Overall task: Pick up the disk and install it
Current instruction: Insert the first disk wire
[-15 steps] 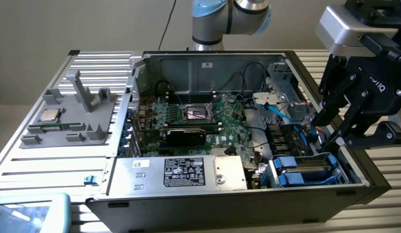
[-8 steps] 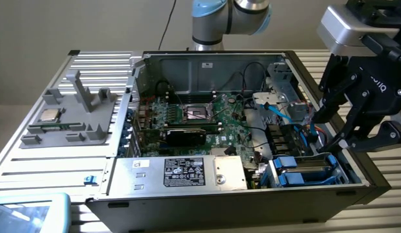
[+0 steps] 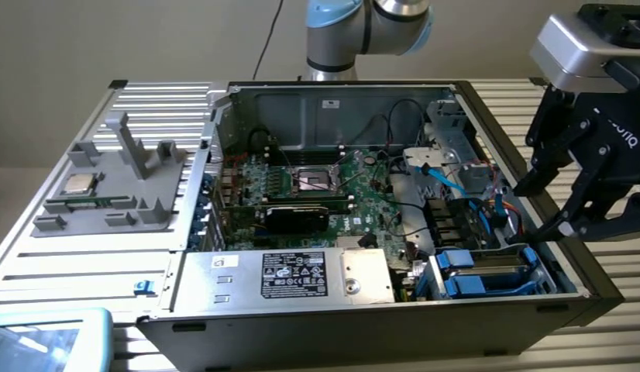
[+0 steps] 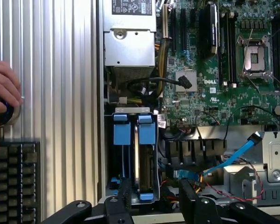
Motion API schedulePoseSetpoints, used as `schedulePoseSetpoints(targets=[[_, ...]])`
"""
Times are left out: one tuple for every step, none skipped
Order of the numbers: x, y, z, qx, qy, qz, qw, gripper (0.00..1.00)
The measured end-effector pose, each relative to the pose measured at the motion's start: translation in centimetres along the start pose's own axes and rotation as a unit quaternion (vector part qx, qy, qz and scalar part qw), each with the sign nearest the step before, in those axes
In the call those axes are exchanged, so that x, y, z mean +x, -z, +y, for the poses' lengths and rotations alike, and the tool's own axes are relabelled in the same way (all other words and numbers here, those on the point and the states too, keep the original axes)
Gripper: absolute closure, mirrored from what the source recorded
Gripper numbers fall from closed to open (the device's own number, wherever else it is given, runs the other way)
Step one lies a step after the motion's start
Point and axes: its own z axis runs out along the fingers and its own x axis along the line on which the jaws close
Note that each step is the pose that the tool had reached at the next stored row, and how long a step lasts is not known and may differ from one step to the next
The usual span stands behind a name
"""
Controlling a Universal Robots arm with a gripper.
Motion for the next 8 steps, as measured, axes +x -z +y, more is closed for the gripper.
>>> schedulePoseSetpoints(targets=[[-0.08, -0.07, -0.35, 0.0, 0.0, -0.0001, 1.0, 0.47], [-0.17, -0.14, -0.69, 0.0, 0.0, 0.0, 1.0, 0.47], [-0.26, -0.25, -0.95, 0.0, 0.0, -0.0002, 1.0, 0.47], [-0.3, -0.33, -1.13, 0.0001, -0.001, -0.0002, 1.0, 0.47], [-0.3, -0.41, -1.19, 0.0003, -0.003, -0.0004, 1.0, 0.47], [-0.29, -0.47, -1.19, 0.0007, -0.007, -0.0011, 1.0, 0.47], [-0.29, -0.52, -1.2, 0.0011, -0.012, -0.0021, 0.9999, 0.47], [-0.31, -0.56, -1.21, 0.0015, -0.014, -0.0028, 0.9999, 0.47]])
